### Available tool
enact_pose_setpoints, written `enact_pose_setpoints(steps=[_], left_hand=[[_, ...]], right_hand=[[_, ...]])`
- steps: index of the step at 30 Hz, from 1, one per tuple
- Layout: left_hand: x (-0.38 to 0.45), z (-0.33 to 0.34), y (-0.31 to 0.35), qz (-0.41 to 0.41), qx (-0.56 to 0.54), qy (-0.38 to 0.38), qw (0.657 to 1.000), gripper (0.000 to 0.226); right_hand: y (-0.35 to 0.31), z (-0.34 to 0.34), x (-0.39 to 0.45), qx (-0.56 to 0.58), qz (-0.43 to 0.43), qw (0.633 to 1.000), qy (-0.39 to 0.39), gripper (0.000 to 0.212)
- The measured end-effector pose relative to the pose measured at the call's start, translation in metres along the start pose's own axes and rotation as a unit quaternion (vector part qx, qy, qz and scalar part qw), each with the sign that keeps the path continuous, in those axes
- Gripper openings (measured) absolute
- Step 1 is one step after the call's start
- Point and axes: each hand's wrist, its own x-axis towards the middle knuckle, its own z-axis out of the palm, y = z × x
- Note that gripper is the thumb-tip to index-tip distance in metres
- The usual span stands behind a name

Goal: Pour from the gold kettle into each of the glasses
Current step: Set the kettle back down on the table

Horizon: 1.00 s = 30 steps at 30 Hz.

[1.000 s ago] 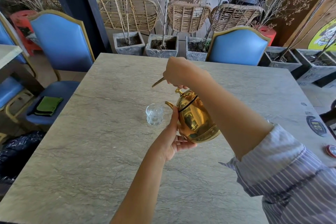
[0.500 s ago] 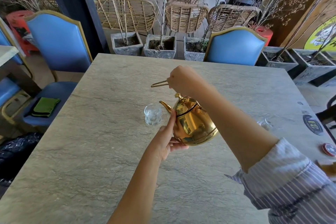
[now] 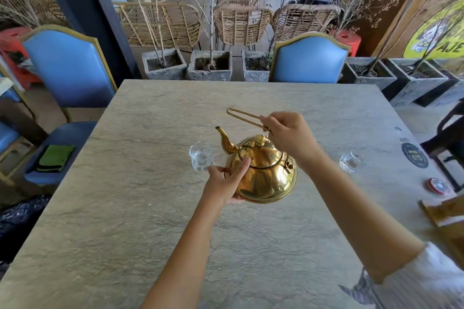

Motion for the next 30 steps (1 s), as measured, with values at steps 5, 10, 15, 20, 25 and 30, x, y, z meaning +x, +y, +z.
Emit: enact_pose_setpoints(steps=[5,10,15,20,25,30], left_hand=[[-0.006,0.024,-0.008,0.003,0.027,-0.015,1.000,0.109],[-0.009,0.063,-0.034,-0.001,0.076,-0.051,0.996,0.110],[-0.010,0.117,-0.061,-0.045,0.069,-0.102,0.991,0.111],[-0.001,0.162,-0.082,-0.081,0.090,-0.144,0.982,0.146],[0.015,0.199,-0.093,-0.075,0.129,-0.169,0.974,0.142],[0.024,0.226,-0.097,-0.068,0.133,-0.171,0.974,0.117]], right_hand=[[0.023,-0.032,-0.038,0.037,-0.005,0.999,0.033,0.041],[0.060,-0.068,-0.079,0.040,0.013,0.995,0.091,0.044],[0.099,-0.099,-0.112,0.039,0.042,0.988,0.144,0.049],[0.133,-0.127,-0.137,0.051,0.082,0.977,0.192,0.044],[0.159,-0.148,-0.147,0.053,0.104,0.966,0.229,0.040],[0.176,-0.166,-0.149,0.061,0.112,0.959,0.252,0.041]])
